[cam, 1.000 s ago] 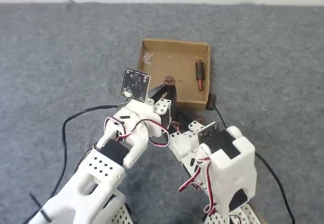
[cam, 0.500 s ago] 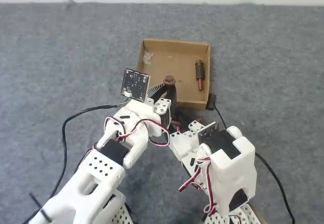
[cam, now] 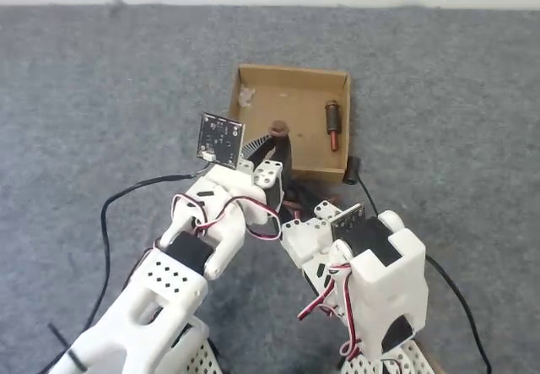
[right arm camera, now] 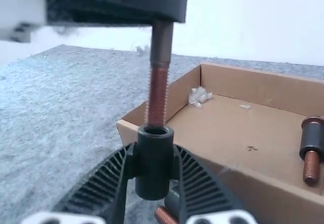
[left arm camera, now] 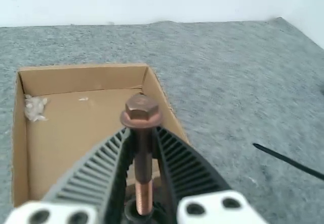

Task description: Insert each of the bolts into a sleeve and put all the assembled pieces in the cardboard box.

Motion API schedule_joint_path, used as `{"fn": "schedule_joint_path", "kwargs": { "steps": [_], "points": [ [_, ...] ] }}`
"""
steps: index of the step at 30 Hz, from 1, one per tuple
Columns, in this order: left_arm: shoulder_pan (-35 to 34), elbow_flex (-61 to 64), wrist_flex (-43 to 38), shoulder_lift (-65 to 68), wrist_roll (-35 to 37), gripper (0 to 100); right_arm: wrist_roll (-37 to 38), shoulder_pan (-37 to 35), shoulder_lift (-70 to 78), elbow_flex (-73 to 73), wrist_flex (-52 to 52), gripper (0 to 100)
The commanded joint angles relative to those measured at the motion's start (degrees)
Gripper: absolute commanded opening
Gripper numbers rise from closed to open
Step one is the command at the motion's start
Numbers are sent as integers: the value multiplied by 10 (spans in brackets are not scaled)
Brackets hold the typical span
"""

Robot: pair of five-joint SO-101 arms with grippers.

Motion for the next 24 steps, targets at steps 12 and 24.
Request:
{"fn": "schedule_joint_path", "kwargs": {
  "steps": [12, 24],
  "points": [
    [-4, 25, -15, -15, -5, 13, 12, -1, -7, 4, -19, 6],
    [-4, 32, -23, -14, -5, 13, 12, -2, -7, 11, -19, 6]
  ]
}}
